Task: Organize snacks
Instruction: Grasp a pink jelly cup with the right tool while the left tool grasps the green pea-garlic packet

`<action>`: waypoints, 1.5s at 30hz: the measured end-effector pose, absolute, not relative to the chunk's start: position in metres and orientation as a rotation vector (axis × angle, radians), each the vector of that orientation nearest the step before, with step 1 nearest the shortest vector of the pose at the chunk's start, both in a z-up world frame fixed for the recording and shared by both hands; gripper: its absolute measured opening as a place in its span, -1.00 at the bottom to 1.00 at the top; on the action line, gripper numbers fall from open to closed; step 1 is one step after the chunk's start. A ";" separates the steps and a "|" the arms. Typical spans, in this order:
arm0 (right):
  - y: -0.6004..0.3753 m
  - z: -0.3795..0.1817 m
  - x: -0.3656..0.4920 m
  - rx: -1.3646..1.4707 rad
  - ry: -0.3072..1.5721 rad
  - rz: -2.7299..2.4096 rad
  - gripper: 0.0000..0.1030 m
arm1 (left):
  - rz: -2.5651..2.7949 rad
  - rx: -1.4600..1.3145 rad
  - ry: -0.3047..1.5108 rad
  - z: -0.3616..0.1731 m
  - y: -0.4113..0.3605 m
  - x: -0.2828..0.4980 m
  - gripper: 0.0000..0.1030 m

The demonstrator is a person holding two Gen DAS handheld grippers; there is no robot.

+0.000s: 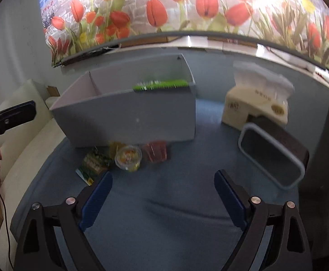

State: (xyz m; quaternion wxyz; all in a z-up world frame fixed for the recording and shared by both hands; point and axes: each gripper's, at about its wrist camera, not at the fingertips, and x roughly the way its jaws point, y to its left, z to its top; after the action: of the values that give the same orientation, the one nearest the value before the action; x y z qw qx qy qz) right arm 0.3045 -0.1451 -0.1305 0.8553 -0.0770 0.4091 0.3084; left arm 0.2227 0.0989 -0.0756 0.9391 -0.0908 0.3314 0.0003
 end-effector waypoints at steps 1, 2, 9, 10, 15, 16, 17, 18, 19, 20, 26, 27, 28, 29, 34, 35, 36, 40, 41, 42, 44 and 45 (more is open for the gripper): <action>-0.148 -0.139 0.304 -0.160 0.874 0.639 0.83 | 0.008 -0.199 0.669 -0.082 0.095 0.213 0.98; -0.149 -0.145 0.305 -0.165 0.876 0.633 0.83 | 0.008 -0.208 0.669 -0.088 0.090 0.205 0.99; -0.118 -0.163 0.337 -0.212 0.865 0.640 0.83 | 0.030 -0.220 0.778 -0.129 0.065 0.169 1.00; -0.113 -0.165 0.343 -0.208 0.868 0.646 0.83 | 0.029 -0.231 0.783 -0.132 0.065 0.166 1.00; -0.084 -0.174 0.368 -0.185 0.886 0.637 0.83 | 0.030 -0.263 0.795 -0.136 0.065 0.157 1.00; -0.080 -0.175 0.372 -0.178 0.890 0.634 0.83 | 0.035 -0.260 0.795 -0.135 0.066 0.157 1.00; -0.076 -0.177 0.376 -0.166 0.893 0.629 0.83 | 0.038 -0.251 0.793 -0.135 0.066 0.156 1.00; -0.074 -0.179 0.378 -0.158 0.897 0.625 0.83 | 0.042 -0.243 0.791 -0.134 0.067 0.156 1.00; -0.070 -0.181 0.380 -0.149 0.900 0.627 0.83 | 0.048 -0.236 0.786 -0.133 0.068 0.156 1.00; -0.069 -0.183 0.381 -0.145 0.900 0.621 0.83 | 0.049 -0.236 0.785 -0.132 0.069 0.155 1.00; -0.063 -0.196 0.388 -0.113 0.917 0.576 0.83 | 0.049 -0.239 0.781 -0.134 0.075 0.157 1.00; -0.063 -0.197 0.389 -0.113 0.918 0.559 0.83 | 0.045 -0.249 0.782 -0.135 0.076 0.158 1.00; -0.064 -0.198 0.392 -0.112 0.922 0.551 0.83 | 0.042 -0.259 0.787 -0.136 0.077 0.159 1.00; -0.063 -0.199 0.393 -0.108 0.926 0.548 0.80 | 0.038 -0.271 0.791 -0.137 0.078 0.159 1.00; -0.065 -0.204 0.401 -0.115 0.957 0.504 -0.01 | 0.036 -0.270 0.794 -0.139 0.077 0.159 1.00; -0.065 -0.205 0.401 -0.119 0.959 0.510 -0.01 | 0.035 -0.269 0.795 -0.139 0.077 0.159 1.00; -0.066 -0.204 0.400 -0.111 0.962 0.519 -0.02 | 0.035 -0.270 0.794 -0.138 0.075 0.158 1.00; -0.079 -0.205 0.391 -0.085 0.962 0.524 -0.04 | 0.029 -0.272 0.792 -0.138 0.074 0.158 1.00; -0.081 -0.205 0.390 -0.082 0.961 0.525 -0.04 | 0.028 -0.268 0.790 -0.138 0.073 0.158 1.00; -0.083 -0.205 0.388 -0.083 0.957 0.524 -0.05 | 0.029 -0.261 0.791 -0.138 0.073 0.159 1.00; -0.088 -0.202 0.381 -0.104 0.946 0.521 -0.05 | 0.035 -0.251 0.791 -0.140 0.072 0.159 1.00; -0.089 -0.200 0.374 -0.115 0.938 0.521 -0.06 | 0.037 -0.250 0.791 -0.140 0.071 0.160 1.00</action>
State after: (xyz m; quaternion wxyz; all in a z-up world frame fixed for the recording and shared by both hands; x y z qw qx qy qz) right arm 0.3741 -0.0887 -0.2003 0.8581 -0.0549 0.4464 0.2479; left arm 0.1601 0.0714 -0.1405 0.9150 -0.1216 0.3842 0.0180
